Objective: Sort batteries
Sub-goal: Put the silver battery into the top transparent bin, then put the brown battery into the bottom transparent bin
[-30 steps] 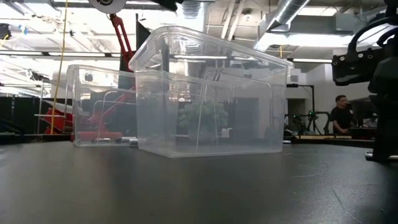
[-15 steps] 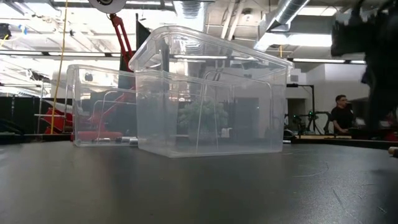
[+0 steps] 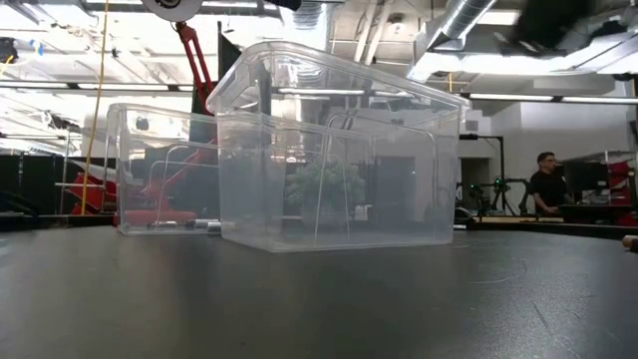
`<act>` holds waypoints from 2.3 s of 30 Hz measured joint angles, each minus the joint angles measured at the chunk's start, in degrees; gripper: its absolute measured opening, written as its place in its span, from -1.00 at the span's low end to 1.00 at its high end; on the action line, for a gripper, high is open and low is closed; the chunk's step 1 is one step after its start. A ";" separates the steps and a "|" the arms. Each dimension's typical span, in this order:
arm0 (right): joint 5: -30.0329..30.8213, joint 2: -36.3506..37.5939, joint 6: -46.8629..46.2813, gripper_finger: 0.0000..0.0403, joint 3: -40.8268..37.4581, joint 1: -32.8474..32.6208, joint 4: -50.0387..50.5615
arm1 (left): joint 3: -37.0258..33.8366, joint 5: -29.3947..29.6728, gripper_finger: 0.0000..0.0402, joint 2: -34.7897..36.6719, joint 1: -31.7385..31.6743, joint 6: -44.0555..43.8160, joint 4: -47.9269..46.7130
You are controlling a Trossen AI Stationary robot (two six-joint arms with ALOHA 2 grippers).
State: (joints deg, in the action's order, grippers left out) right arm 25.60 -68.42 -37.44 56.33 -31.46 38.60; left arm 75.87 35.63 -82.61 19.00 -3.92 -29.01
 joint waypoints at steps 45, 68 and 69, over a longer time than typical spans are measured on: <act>-29.37 -45.20 44.28 0.16 40.39 44.74 -26.34 | -0.17 15.36 0.09 18.49 9.31 -3.41 -9.31; -11.65 1.27 33.47 0.36 11.57 38.39 -2.76 | -24.32 13.11 0.09 18.49 7.11 2.29 25.47; -10.17 3.39 31.01 0.36 9.59 37.02 -0.19 | -24.75 12.94 0.09 18.49 6.56 3.09 26.52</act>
State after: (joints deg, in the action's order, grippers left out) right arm 15.43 -65.03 -6.44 65.93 5.56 38.40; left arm 51.13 48.57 -64.12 25.57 -0.84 -2.50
